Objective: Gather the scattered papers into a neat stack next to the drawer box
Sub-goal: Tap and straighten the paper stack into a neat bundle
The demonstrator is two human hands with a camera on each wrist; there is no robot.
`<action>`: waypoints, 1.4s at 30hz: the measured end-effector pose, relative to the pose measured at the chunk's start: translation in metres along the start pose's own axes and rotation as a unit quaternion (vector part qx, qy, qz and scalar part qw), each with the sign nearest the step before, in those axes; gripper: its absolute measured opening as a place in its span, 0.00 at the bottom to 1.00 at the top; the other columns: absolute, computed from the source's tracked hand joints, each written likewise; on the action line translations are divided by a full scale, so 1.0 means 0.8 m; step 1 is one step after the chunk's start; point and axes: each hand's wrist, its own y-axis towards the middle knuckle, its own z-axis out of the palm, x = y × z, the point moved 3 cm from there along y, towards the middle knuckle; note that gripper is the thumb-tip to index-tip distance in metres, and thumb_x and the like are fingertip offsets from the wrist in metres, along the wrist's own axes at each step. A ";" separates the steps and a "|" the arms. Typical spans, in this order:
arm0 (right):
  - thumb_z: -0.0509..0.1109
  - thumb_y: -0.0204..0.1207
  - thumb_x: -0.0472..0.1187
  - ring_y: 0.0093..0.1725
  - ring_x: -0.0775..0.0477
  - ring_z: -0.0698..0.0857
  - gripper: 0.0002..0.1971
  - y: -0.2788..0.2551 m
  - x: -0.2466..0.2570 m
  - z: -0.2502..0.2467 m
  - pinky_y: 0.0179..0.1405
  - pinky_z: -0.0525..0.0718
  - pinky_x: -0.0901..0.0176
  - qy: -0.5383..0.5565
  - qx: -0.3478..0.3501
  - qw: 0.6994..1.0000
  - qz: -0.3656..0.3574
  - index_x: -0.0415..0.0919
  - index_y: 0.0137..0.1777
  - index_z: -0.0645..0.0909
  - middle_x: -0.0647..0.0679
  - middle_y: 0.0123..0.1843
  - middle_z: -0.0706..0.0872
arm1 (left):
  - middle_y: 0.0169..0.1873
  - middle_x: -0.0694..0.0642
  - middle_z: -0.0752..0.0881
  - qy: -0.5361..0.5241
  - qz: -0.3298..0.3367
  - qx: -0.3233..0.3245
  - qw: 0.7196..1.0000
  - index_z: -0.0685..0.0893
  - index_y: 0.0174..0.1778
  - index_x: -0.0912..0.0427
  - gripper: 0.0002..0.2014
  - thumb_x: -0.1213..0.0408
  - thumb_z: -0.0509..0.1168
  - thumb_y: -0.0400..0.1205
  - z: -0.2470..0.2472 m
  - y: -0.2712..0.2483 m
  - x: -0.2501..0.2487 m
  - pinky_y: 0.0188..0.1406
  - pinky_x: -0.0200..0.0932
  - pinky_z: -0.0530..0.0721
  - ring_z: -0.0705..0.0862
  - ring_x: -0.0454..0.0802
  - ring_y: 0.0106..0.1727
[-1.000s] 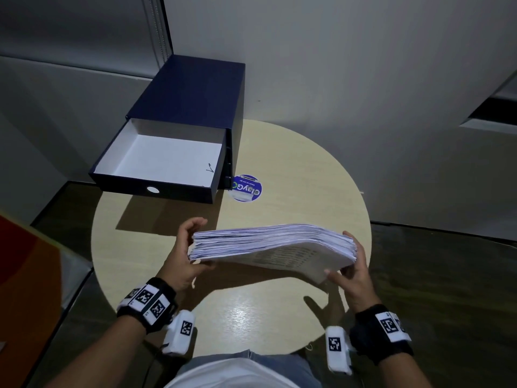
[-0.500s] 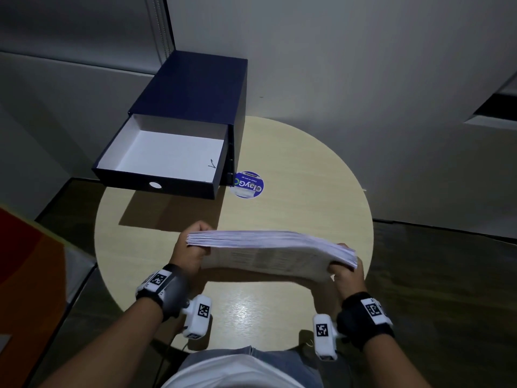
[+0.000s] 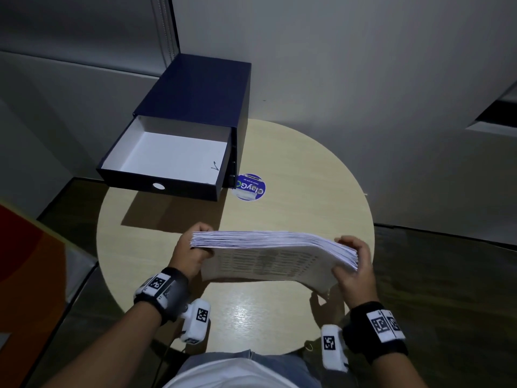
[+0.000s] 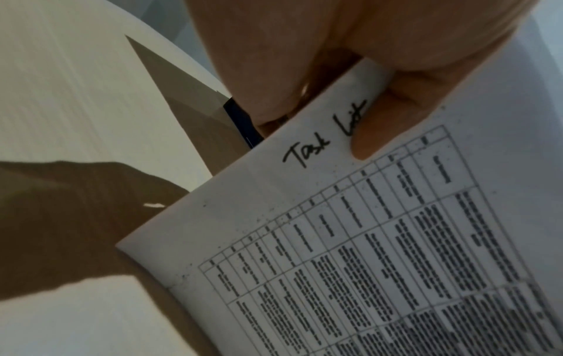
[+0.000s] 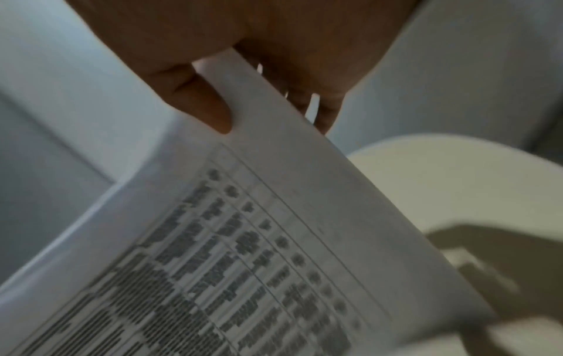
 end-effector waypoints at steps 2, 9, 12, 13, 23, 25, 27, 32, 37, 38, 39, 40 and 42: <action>0.71 0.69 0.30 0.73 0.46 0.76 0.33 -0.003 0.043 0.007 0.71 0.79 0.41 -0.124 -0.027 0.985 -0.118 0.54 0.72 0.71 0.53 0.73 0.76 | 0.31 0.55 0.80 -0.006 0.004 -0.004 1.000 0.78 0.34 0.63 0.09 0.74 0.64 0.59 0.003 0.000 -0.007 0.36 0.44 0.73 0.78 0.41 0.33; 0.64 0.74 0.55 0.88 0.39 0.42 0.46 -0.063 0.140 0.179 0.84 0.48 0.32 -0.454 0.209 0.771 -0.395 0.37 0.87 0.49 0.41 0.89 0.44 | 0.32 0.54 0.82 -0.044 0.001 -0.003 0.999 0.78 0.36 0.66 0.11 0.77 0.64 0.58 0.009 0.006 -0.007 0.39 0.47 0.73 0.78 0.49 0.36; 0.64 0.75 0.54 0.87 0.37 0.39 0.47 -0.065 0.107 0.224 0.83 0.49 0.32 -0.532 0.296 0.688 -0.395 0.36 0.87 0.45 0.39 0.89 0.40 | 0.33 0.55 0.83 -0.077 -0.017 -0.013 0.997 0.79 0.41 0.68 0.07 0.73 0.65 0.68 0.008 0.001 -0.012 0.36 0.44 0.78 0.79 0.48 0.35; 0.63 0.77 0.53 0.87 0.37 0.40 0.46 -0.064 0.103 0.227 0.83 0.48 0.33 -0.530 0.296 0.691 -0.392 0.36 0.87 0.44 0.39 0.89 0.40 | 0.33 0.56 0.84 -0.079 -0.018 -0.015 0.997 0.79 0.41 0.69 0.08 0.73 0.65 0.68 0.007 -0.001 -0.014 0.36 0.43 0.79 0.79 0.48 0.34; 0.65 0.73 0.47 0.87 0.36 0.51 0.44 -0.036 0.102 0.185 0.84 0.44 0.34 -0.521 0.228 0.765 -0.303 0.34 0.86 0.49 0.38 0.88 0.51 | 0.25 0.53 0.79 -0.030 -0.014 -0.009 0.999 0.77 0.27 0.61 0.08 0.75 0.63 0.54 0.014 0.008 -0.021 0.30 0.40 0.71 0.76 0.41 0.28; 0.69 0.72 0.45 0.85 0.37 0.60 0.43 -0.026 0.103 0.174 0.84 0.49 0.34 -0.525 0.228 0.766 -0.294 0.36 0.85 0.54 0.39 0.87 0.59 | 0.24 0.53 0.78 -0.020 0.003 0.004 1.000 0.77 0.26 0.62 0.07 0.74 0.62 0.54 0.018 0.007 -0.028 0.31 0.42 0.70 0.75 0.41 0.28; 0.72 0.68 0.44 0.81 0.37 0.69 0.40 -0.010 0.109 0.160 0.81 0.62 0.34 -0.519 0.201 0.780 -0.285 0.39 0.81 0.63 0.39 0.83 0.68 | 0.23 0.48 0.79 0.001 0.030 0.018 0.999 0.78 0.25 0.58 0.08 0.74 0.63 0.54 0.022 0.007 -0.040 0.31 0.42 0.71 0.76 0.42 0.27; 0.60 0.80 0.44 0.50 0.33 0.85 0.09 0.008 0.135 0.125 0.37 0.74 0.50 -0.522 0.228 0.787 -0.238 0.44 0.57 0.74 0.41 0.49 0.87 | 0.28 0.45 0.84 0.040 0.092 0.052 0.994 0.81 0.29 0.48 0.15 0.77 0.67 0.64 0.036 0.005 -0.083 0.34 0.41 0.78 0.81 0.42 0.33; 0.65 0.78 0.47 0.44 0.36 0.86 0.08 0.032 0.158 0.059 0.39 0.82 0.48 -0.365 0.199 0.875 -0.248 0.45 0.51 0.79 0.43 0.42 0.89 | 0.44 0.50 0.90 0.105 0.101 0.108 0.984 0.83 0.50 0.54 0.12 0.66 0.76 0.74 0.014 0.005 -0.106 0.45 0.44 0.87 0.88 0.46 0.47; 0.67 0.78 0.46 0.43 0.40 0.87 0.07 0.036 0.164 0.045 0.42 0.84 0.48 -0.306 0.195 0.900 -0.242 0.44 0.50 0.82 0.46 0.41 0.90 | 0.45 0.50 0.90 0.099 0.081 0.106 0.986 0.83 0.51 0.53 0.15 0.62 0.78 0.72 0.005 0.007 -0.108 0.43 0.45 0.88 0.89 0.47 0.46; 0.69 0.79 0.44 0.43 0.44 0.88 0.06 0.040 0.167 0.033 0.44 0.85 0.50 -0.260 0.192 0.917 -0.233 0.44 0.51 0.84 0.48 0.42 0.91 | 0.45 0.50 0.90 0.066 0.061 0.099 0.991 0.84 0.51 0.54 0.19 0.59 0.81 0.68 -0.001 0.008 -0.111 0.41 0.45 0.89 0.89 0.47 0.45; 0.70 0.79 0.41 0.45 0.47 0.89 0.05 0.042 0.170 0.023 0.46 0.86 0.52 -0.222 0.191 0.929 -0.224 0.45 0.53 0.85 0.49 0.44 0.92 | 0.45 0.50 0.90 0.004 0.047 0.089 0.995 0.84 0.51 0.56 0.23 0.57 0.83 0.63 -0.006 0.008 -0.115 0.38 0.44 0.89 0.90 0.48 0.44; 0.71 0.80 0.35 0.49 0.50 0.90 0.09 0.046 0.168 0.010 0.49 0.87 0.55 -0.137 0.176 0.953 -0.205 0.46 0.58 0.84 0.49 0.49 0.92 | 0.44 0.52 0.90 -0.174 0.037 0.067 0.982 0.84 0.51 0.57 0.26 0.58 0.84 0.60 -0.008 0.011 -0.122 0.38 0.44 0.90 0.90 0.50 0.44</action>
